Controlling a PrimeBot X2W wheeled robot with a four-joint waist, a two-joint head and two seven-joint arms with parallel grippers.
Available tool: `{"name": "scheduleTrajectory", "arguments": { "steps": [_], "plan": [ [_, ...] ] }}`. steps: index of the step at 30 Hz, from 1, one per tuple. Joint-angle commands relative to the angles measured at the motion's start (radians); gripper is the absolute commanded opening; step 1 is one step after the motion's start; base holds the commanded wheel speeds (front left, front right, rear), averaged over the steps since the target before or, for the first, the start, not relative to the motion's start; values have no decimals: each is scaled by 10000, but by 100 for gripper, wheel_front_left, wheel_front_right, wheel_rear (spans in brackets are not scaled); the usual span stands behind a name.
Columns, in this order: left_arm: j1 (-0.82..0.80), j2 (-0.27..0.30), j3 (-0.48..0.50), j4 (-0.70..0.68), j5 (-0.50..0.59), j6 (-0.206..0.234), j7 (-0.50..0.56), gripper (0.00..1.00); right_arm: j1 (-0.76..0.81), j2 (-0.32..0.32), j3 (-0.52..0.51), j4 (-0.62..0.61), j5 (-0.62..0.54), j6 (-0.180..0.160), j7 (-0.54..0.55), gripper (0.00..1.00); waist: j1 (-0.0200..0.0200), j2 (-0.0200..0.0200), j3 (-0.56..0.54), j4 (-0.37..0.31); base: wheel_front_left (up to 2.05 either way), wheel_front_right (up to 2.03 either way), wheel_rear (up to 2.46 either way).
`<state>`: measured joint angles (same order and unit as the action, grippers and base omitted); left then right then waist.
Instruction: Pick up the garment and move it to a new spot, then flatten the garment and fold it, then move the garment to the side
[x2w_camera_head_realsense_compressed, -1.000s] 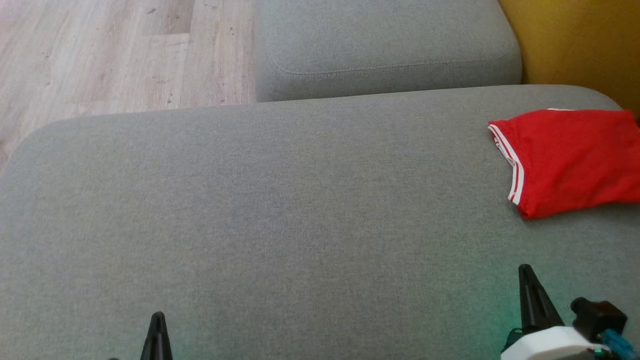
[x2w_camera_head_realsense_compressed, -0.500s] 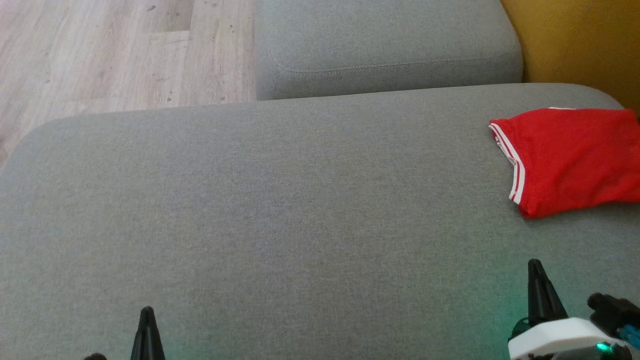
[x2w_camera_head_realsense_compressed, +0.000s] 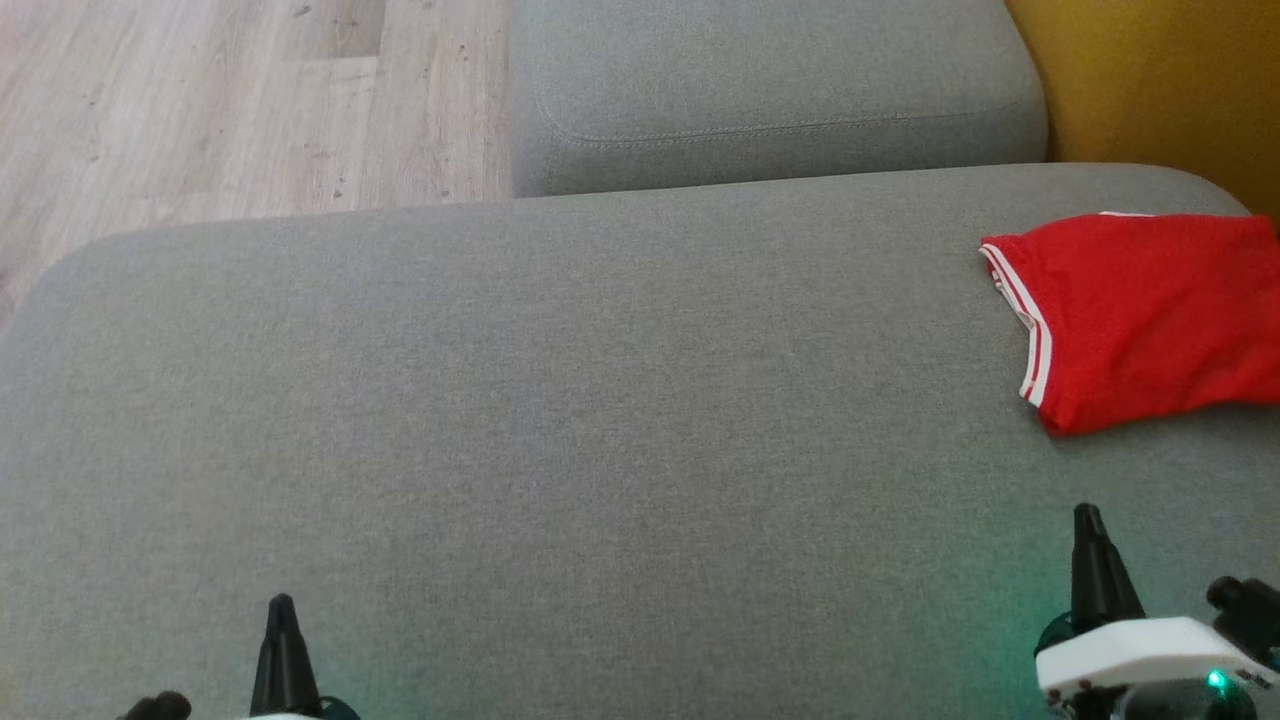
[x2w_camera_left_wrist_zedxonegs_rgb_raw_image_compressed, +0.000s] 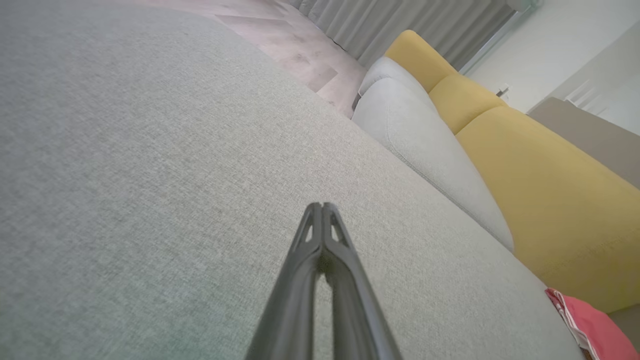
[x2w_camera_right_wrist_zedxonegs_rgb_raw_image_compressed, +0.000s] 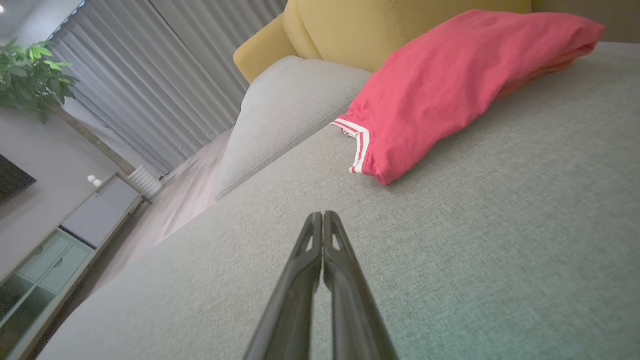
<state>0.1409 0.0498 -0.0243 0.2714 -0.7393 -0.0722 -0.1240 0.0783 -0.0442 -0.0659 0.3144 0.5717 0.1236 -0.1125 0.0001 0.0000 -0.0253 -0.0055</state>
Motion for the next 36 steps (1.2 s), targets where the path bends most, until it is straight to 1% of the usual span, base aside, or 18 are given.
{"name": "scheduleTrajectory", "arguments": {
  "steps": [1, 15, 16, 36],
  "plan": [
    [-488, 7, 278, -289, -336, -103, 90, 0, -571, -28, 25, -380, 426, 28, 82, 0, -1, 0, 7, 2, 0, 0, 0],
    [-849, 6, 477, -284, -1840, -189, 502, 0, -803, -34, -67, -437, 2214, 36, 475, 0, -1, 0, 57, 11, 0, 0, 0],
    [-849, 6, 477, -284, -1840, -189, 502, 0, -803, -34, -67, -437, 2214, 36, 475, 0, -1, 0, 57, 11, 0, 0, 0],
    [-1391, 6, 776, -276, -4102, -320, 1119, 0, -1153, -42, -205, -522, 4905, 48, 1064, 0, -1, 0, 132, 26, 0, 0, 0]
  ]
}}
